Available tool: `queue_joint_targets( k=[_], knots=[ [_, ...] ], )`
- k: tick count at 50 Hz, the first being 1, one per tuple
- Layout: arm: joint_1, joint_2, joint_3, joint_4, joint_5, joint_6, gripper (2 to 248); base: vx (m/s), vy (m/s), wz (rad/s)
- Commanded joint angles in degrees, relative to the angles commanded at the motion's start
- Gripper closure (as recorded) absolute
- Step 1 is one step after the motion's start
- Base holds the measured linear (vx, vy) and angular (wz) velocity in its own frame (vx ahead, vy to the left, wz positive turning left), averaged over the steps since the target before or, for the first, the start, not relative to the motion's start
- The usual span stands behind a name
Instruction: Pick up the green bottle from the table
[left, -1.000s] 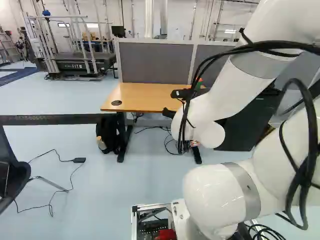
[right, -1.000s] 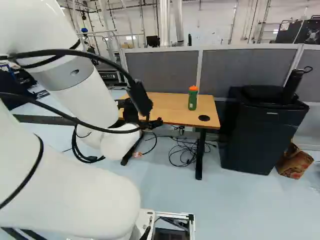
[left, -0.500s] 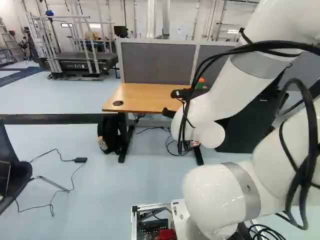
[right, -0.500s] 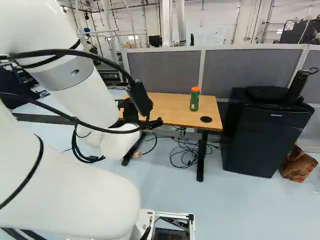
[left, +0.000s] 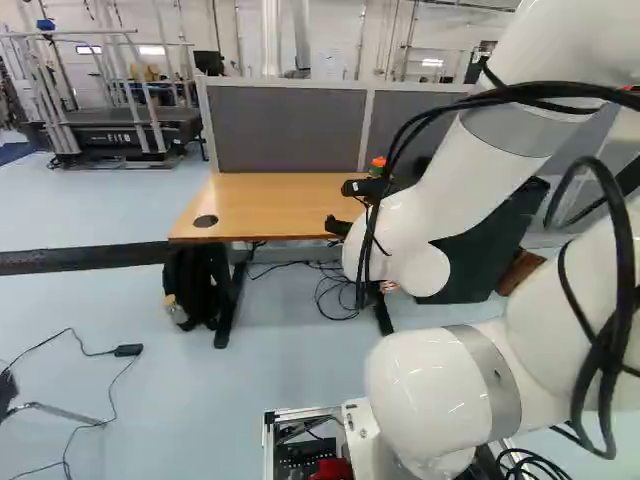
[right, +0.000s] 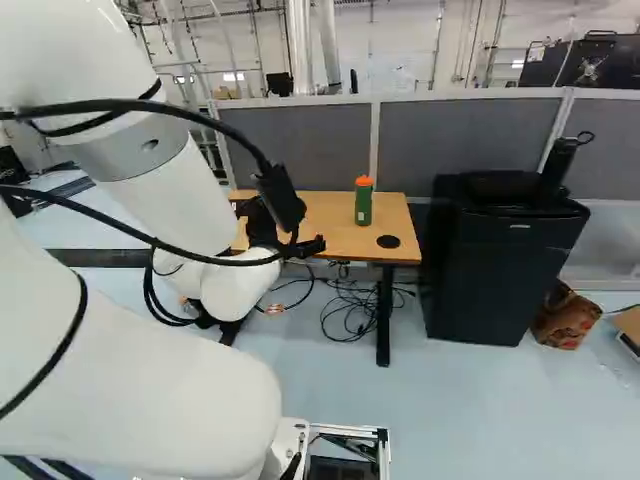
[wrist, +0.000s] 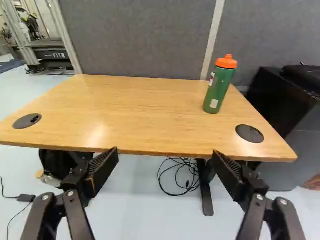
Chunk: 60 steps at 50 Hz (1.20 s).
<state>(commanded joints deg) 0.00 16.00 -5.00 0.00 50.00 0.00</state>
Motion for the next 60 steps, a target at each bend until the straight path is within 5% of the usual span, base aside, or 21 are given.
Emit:
queue_joint_targets(
  k=[18,60],
  knots=[
    [0.0,0.0,0.0,0.0,0.0,0.0,3,0.12,-0.055,-0.238],
    [0.0,-2.0,-1.7,0.0,0.0,0.0,3,0.095,-0.004,-0.023]
  ],
)
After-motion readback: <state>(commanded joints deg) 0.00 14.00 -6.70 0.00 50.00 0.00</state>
